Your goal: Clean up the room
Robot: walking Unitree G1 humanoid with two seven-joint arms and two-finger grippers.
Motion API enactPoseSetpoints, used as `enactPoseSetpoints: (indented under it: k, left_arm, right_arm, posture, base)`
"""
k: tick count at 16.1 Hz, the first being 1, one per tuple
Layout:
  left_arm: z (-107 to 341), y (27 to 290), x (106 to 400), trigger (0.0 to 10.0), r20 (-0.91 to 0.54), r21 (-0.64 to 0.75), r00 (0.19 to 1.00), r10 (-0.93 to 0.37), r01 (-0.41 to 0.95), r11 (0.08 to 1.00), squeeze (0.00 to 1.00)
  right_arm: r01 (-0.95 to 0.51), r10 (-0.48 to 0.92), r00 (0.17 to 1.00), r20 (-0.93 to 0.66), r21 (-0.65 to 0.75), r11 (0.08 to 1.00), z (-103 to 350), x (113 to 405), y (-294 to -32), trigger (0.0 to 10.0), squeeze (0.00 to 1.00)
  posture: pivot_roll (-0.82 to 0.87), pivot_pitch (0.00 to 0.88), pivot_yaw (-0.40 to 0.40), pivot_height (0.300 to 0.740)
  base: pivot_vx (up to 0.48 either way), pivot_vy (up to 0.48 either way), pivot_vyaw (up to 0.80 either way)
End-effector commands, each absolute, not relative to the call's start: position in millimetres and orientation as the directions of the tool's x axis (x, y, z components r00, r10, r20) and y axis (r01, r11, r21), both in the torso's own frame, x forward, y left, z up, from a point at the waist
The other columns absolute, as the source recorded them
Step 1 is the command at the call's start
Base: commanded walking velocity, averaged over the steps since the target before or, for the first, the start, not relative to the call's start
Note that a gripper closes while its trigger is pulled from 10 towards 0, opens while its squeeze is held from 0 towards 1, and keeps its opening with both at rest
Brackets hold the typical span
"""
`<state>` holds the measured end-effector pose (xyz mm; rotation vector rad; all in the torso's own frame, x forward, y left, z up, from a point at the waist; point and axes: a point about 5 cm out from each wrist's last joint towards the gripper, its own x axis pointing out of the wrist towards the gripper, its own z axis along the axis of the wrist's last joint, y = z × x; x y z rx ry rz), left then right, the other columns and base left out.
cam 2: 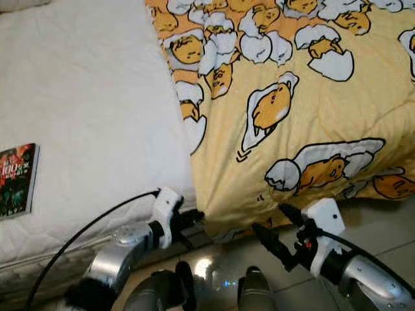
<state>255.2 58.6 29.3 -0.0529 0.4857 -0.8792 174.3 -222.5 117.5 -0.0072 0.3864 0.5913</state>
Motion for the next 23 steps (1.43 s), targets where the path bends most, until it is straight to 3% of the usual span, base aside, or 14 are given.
enactPoseSetpoints:
  k: [1,2,3,4,5,6,9,10,11,13,15,17,20,23]
  left_arm:
    - [14.0,57.9,237.2,0.0,-0.470,-0.259,0.471,-0.746,0.735,0.627,0.00]
    - [14.8,58.3,236.9,0.0,-0.482,-0.232,0.491,-0.726,0.727,0.646,0.00]
    - [15.8,65.2,246.6,4.4,-0.501,-0.144,0.561,-0.659,0.697,0.703,0.00]
    - [20.1,69.1,252.2,10.0,-0.488,-0.127,0.597,-0.636,0.673,0.729,0.00]
    - [26.2,70.9,254.7,10.0,-0.459,-0.170,0.610,-0.646,0.654,0.737,0.28]
    - [30.0,72.3,254.0,10.0,-0.451,-0.193,0.603,-0.658,0.654,0.731,1.00]
    - [34.3,74.1,247.1,10.0,-0.462,-0.165,0.579,-0.672,0.688,0.707,0.96]
    - [36.7,77.1,247.2,10.0,-0.469,-0.151,0.584,-0.663,0.687,0.711,0.09]
    - [45.9,81.8,248.9,10.0,-0.445,-0.117,0.604,-0.661,0.693,0.711,0.00]
    - [66.9,86.1,255.5,10.0,-0.344,-0.070,0.669,-0.659,0.682,0.728,0.00]
    - [100.4,103.1,272.8,10.0,-0.178,-0.029,0.828,-0.531,0.535,0.844,0.00]
    - [114.5,122.3,277.3,10.0,-0.129,0.000,0.905,-0.406,0.409,0.912,0.00]
    - [111.8,143.3,271.7,10.0,-0.141,-0.007,0.955,-0.260,0.262,0.965,0.00]
    - [109.0,149.0,268.3,10.0,-0.146,0.017,0.966,-0.213,0.217,0.976,0.00]
  right_arm:
    - [-0.555,0.553,0.756,-0.350,0.105,0.825,116.3,173.3,-218.8,10.0,0.00]
    - [-0.557,0.555,0.757,-0.345,0.104,0.824,117.5,174.9,-217.0,10.0,0.00]
    - [-0.562,0.560,0.756,-0.339,0.104,0.821,119.0,176.9,-214.5,10.0,0.00]
    - [-0.566,0.564,0.754,-0.337,0.104,0.818,119.1,177.6,-213.5,10.0,0.00]
    - [-0.567,0.565,0.753,-0.337,0.104,0.817,118.6,178.0,-213.2,10.0,0.00]
    - [-0.567,0.566,0.753,-0.337,0.105,0.817,118.2,178.1,-212.8,10.0,0.00]
    - [-0.540,0.540,0.775,-0.327,0.102,0.836,118.6,182.7,-213.2,10.0,0.00]
    - [-0.528,0.531,0.784,-0.322,0.103,0.843,118.9,184.2,-213.2,10.0,0.00]
    - [-0.512,0.515,0.797,-0.316,0.099,0.853,117.9,186.0,-212.3,10.0,0.00]
    - [-0.487,0.493,0.803,-0.336,0.107,0.867,111.8,188.0,-208.9,10.0,0.00]
    - [-0.362,0.354,0.881,-0.314,0.036,0.932,105.8,201.3,-207.0,10.0,0.00]
    - [-0.243,0.233,0.934,-0.271,-0.001,0.970,106.0,214.2,-201.1,10.0,0.00]
    - [-0.147,0.131,0.960,-0.247,-0.047,0.988,106.2,227.1,-191.5,10.0,0.00]
    - [-0.106,0.086,0.963,-0.254,-0.064,0.992,100.0,229.2,-188.8,10.0,0.00]
  posture:
    - [-0.24,0.201,0.168,0.740]
    - [-0.24,0.201,0.164,0.740]
    - [-0.24,0.202,0.164,0.740]
    - [-0.24,0.201,0.161,0.740]
    - [-0.24,0.197,0.161,0.740]
    - [-0.24,0.191,0.160,0.740]
    - [-0.23,0.167,0.157,0.740]
    - [-0.23,0.153,0.156,0.740]
    - [-0.21,0.132,0.153,0.740]
    - [-0.20,0.096,0.146,0.740]
    - [-0.18,0.063,0.132,0.740]
    - [-0.14,0.013,0.107,0.740]
    - [-0.13,0.000,0.088,0.740]
    - [-0.11,0.000,0.076,0.740]
  base:
    - [0.000,0.000,0.00]
    - [0.000,0.000,0.00]
    - [0.000,0.000,0.00]
    - [0.000,0.000,0.00]
    - [0.000,0.000,0.00]
    - [0.000,0.000,0.00]
    - [0.000,0.000,0.00]
    - [0.000,0.000,0.00]
    - [0.000,0.000,0.00]
    - [0.000,0.000,0.00]
    - [0.000,0.000,0.00]
    - [0.000,0.000,0.00]
    - [0.000,-0.455,0.00]
    - [0.000,-0.480,0.00]
